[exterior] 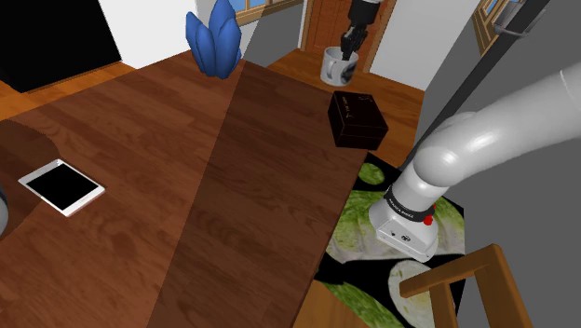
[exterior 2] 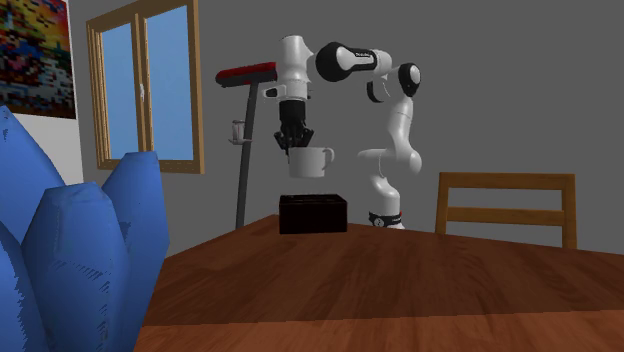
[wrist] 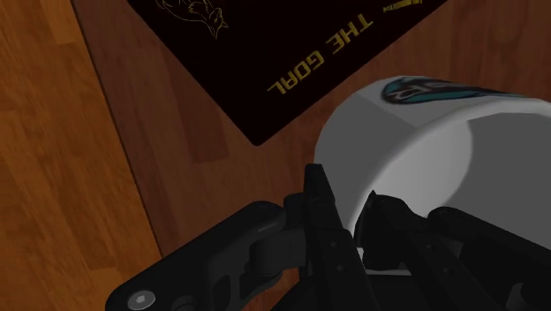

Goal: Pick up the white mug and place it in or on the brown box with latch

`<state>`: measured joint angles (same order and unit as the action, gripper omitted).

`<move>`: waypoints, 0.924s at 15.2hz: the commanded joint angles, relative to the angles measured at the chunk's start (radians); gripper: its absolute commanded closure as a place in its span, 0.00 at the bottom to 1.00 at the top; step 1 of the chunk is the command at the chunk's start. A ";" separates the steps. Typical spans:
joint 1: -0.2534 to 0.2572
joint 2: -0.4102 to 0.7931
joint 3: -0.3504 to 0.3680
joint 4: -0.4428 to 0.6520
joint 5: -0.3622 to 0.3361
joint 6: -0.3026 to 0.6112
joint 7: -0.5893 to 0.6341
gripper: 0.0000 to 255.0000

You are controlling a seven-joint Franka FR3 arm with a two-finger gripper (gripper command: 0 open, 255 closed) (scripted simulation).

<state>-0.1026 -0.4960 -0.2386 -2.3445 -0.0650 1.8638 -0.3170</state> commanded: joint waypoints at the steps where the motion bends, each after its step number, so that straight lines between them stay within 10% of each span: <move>1: -0.023 -0.063 -0.019 -0.044 -0.023 -0.019 -0.027 1.00; 7: -0.105 -0.261 -0.080 -0.145 -0.104 -0.111 -0.118 1.00; 14: -0.110 -0.257 -0.100 -0.235 -0.120 -0.016 -0.117 1.00</move>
<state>-0.1986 -0.7197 -0.3273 -2.4894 -0.1807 1.8361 -0.4314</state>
